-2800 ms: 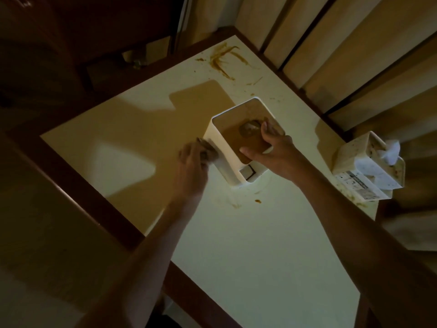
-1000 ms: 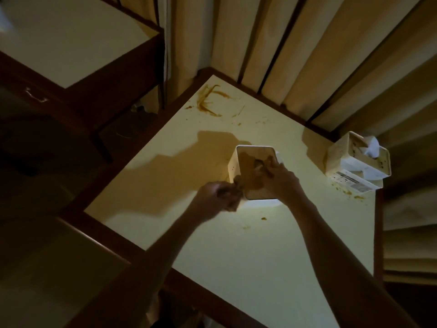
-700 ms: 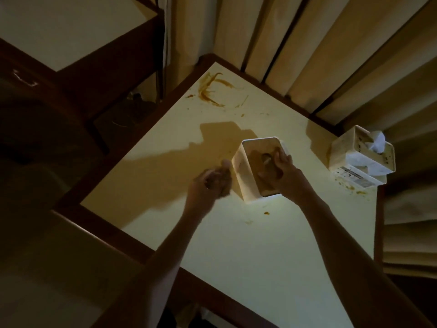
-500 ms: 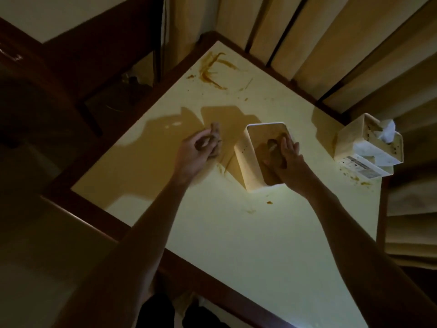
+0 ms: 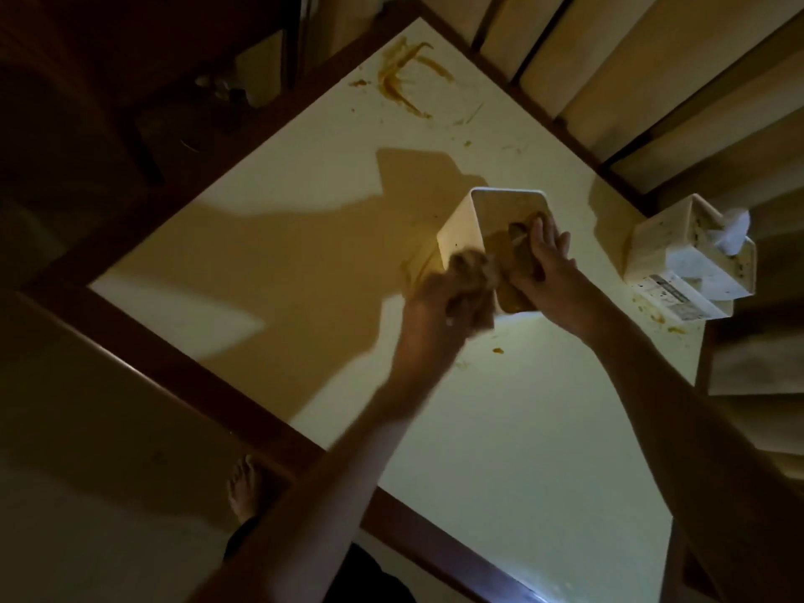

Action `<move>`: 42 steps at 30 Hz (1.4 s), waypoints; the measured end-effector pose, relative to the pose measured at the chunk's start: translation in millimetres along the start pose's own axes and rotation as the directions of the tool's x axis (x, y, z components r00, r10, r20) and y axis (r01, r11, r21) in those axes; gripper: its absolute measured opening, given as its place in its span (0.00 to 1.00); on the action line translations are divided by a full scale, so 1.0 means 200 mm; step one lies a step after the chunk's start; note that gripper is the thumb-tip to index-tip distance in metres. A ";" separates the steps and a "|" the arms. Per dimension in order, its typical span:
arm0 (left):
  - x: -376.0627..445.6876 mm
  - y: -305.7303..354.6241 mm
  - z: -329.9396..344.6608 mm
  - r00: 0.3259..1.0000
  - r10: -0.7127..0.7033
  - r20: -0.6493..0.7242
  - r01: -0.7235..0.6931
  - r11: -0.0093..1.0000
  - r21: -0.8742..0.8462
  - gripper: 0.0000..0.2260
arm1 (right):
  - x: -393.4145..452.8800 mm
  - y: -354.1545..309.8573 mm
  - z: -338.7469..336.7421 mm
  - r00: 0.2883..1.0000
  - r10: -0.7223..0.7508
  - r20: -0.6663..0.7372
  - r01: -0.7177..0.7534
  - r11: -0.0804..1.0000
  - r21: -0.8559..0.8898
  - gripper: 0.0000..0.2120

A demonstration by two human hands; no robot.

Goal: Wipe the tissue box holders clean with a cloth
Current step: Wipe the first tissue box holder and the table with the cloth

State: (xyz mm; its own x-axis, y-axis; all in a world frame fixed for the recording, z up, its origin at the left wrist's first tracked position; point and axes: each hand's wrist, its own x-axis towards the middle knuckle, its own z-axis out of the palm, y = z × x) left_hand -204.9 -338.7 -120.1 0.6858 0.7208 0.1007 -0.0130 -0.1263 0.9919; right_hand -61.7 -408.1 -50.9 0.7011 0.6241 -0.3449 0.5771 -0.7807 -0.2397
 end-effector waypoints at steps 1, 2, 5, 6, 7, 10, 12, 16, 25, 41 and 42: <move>-0.09 0.01 0.02 1.000 0.002 0.004 -0.002 1.000 0.017 0.03 | 0.00 0.00 0.00 1.000 -0.001 0.001 0.001 1.000 -0.009 0.36; -0.15 0.01 0.04 1.000 0.015 0.006 -0.015 0.999 0.035 0.04 | 0.00 0.00 0.00 1.000 0.003 0.002 -0.003 1.000 -0.010 0.36; -0.09 -0.02 0.04 0.999 0.049 0.013 -0.049 0.999 0.021 0.03 | 0.00 0.00 0.01 1.000 0.021 0.008 -0.021 1.000 -0.014 0.36; -0.02 -0.02 0.03 0.999 0.048 0.003 -0.048 0.998 0.027 0.04 | 0.00 0.00 0.01 1.000 0.022 0.011 -0.021 1.000 -0.017 0.36; 0.07 -0.03 0.02 0.999 0.038 -0.016 -0.037 0.998 0.049 0.04 | 0.00 0.00 0.01 1.000 0.015 0.013 -0.014 1.000 -0.017 0.37; 0.36 -0.09 -0.02 1.000 -0.016 -0.005 0.016 0.997 0.069 0.04 | 0.00 0.01 0.01 1.000 -0.017 0.006 0.017 1.000 -0.001 0.37; 0.49 -0.13 -0.04 1.000 -0.006 0.017 0.003 0.983 0.182 0.05 | 0.00 0.02 0.01 0.999 -0.022 0.027 0.022 1.000 0.017 0.37; 0.41 -0.15 0.03 1.000 -0.029 0.007 0.027 0.971 0.237 0.03 | 0.00 0.02 0.00 0.999 -0.032 0.037 0.031 0.999 0.025 0.38; -0.07 -0.13 0.05 0.982 -0.005 0.188 -0.041 0.969 0.242 0.05 | 0.02 0.03 0.02 1.000 -0.009 0.029 0.009 1.000 -0.019 0.38; 0.73 -0.13 -0.11 0.989 -0.118 0.088 0.102 0.982 0.161 0.14 | 0.00 0.02 -0.03 0.998 -0.022 0.061 0.019 0.999 0.043 0.36; 0.74 -0.11 -0.13 0.981 -0.102 0.166 0.078 0.987 0.143 0.16 | 0.01 0.02 -0.03 0.997 -0.020 0.068 0.016 0.999 0.047 0.36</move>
State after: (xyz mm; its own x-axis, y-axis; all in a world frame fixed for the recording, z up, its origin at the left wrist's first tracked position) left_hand -122.3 -210.8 -125.4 0.7947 0.6068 -0.0152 0.1452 -0.1657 0.9754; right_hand -55.6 -410.7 -46.4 0.6595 0.6357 -0.4013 0.5684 -0.7710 -0.2873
